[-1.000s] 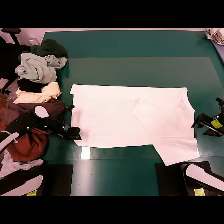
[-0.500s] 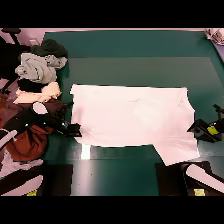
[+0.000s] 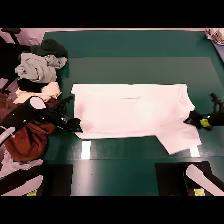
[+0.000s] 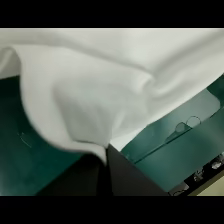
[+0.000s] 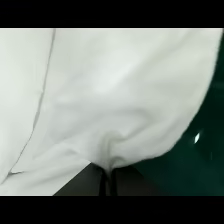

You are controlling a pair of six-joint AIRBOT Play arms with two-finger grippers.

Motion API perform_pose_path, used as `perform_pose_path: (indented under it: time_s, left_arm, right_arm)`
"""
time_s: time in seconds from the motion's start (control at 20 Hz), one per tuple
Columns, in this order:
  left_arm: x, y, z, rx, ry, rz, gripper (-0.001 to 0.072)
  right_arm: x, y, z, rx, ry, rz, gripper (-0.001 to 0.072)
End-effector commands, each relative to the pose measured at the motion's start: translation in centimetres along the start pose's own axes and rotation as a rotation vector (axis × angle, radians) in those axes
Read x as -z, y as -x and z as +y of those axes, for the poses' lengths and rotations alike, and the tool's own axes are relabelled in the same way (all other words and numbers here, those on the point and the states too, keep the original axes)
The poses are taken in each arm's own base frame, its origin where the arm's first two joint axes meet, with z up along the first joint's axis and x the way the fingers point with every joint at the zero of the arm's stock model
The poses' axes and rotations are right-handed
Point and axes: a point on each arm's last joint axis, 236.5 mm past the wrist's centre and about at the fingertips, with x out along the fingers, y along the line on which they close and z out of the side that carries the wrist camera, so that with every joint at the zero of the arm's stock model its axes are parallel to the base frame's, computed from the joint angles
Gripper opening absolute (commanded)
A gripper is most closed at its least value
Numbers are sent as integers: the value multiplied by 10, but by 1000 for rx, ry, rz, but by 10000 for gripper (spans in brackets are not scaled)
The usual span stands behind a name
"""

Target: Fold the shirts.

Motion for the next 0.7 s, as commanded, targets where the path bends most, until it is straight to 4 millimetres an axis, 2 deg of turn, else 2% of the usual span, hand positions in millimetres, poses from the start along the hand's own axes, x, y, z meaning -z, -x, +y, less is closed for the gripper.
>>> perform_pose_path:
  time_s: [0.0, 0.25, 0.35, 0.4, 0.45, 0.5, 0.55, 0.65]
  left_arm:
    - [-2, 9, -9, 12, 4, 7, 25]
    - [-22, 46, -34, 19, -4, -147, 24]
    - [-23, 64, -47, 38, 27, -226, 25]
    - [-25, 78, -58, 60, 40, -288, 24]
    - [-28, 97, -70, 80, 46, -356, 24]
    - [-32, 126, -88, 99, 25, -450, 24]
    - [-37, 164, -107, 111, -2, -565, 24]
    - [-44, 255, -144, 100, -67, -829, 23]
  right_arm:
    - [-23, 32, 18, -7, 31, -92, 25]
    - [-18, 48, 41, -20, 111, -118, 24]
    - [-11, 63, 70, -67, 187, -152, 24]
    - [-7, 79, 91, -111, 227, -180, 24]
    - [-5, 105, 112, -145, 281, -233, 24]
    - [-8, 136, 129, -151, 340, -311, 24]
    - [-13, 173, 145, -138, 402, -420, 24]
    - [-32, 270, 173, -67, 520, -727, 23]
